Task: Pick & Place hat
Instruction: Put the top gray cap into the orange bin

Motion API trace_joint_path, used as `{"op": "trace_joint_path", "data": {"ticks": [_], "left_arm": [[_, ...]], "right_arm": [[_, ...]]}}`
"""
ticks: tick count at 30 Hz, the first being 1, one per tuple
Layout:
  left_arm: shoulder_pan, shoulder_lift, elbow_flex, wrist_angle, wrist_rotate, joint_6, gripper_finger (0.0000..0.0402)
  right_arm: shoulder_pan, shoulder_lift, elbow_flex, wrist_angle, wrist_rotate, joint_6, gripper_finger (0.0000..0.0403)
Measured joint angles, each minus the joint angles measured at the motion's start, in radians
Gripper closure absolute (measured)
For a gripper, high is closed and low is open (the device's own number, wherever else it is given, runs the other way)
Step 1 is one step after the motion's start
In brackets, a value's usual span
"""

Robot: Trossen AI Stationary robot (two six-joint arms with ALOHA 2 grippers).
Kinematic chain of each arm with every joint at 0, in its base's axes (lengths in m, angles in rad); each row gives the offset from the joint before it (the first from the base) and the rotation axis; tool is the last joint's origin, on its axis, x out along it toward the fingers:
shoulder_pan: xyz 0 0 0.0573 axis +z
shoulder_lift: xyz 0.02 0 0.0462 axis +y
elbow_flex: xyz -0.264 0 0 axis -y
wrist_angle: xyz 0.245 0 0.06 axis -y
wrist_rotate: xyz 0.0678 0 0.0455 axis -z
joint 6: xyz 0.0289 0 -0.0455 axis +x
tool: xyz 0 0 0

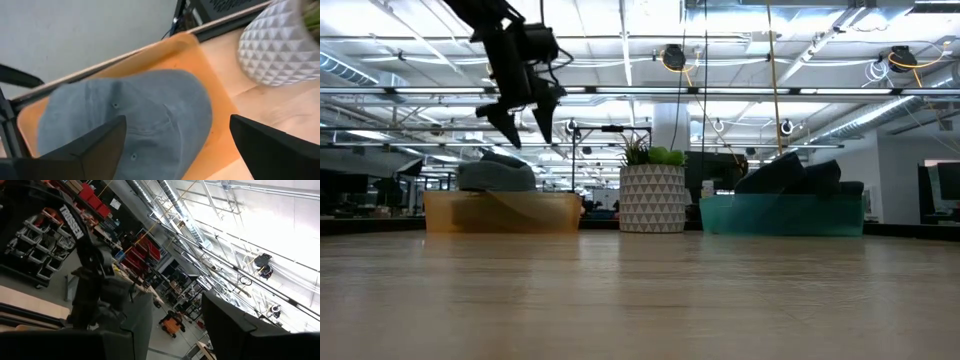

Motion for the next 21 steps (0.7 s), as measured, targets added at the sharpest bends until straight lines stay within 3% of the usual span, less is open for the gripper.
{"op": "trace_joint_path", "data": {"ticks": [21], "left_arm": [[-0.034,0.414,0.006,0.004,-0.017,-0.031,0.0039]], "right_arm": [[0.0,0.0,0.0,-0.006,0.0,-0.002,0.0245]]}}
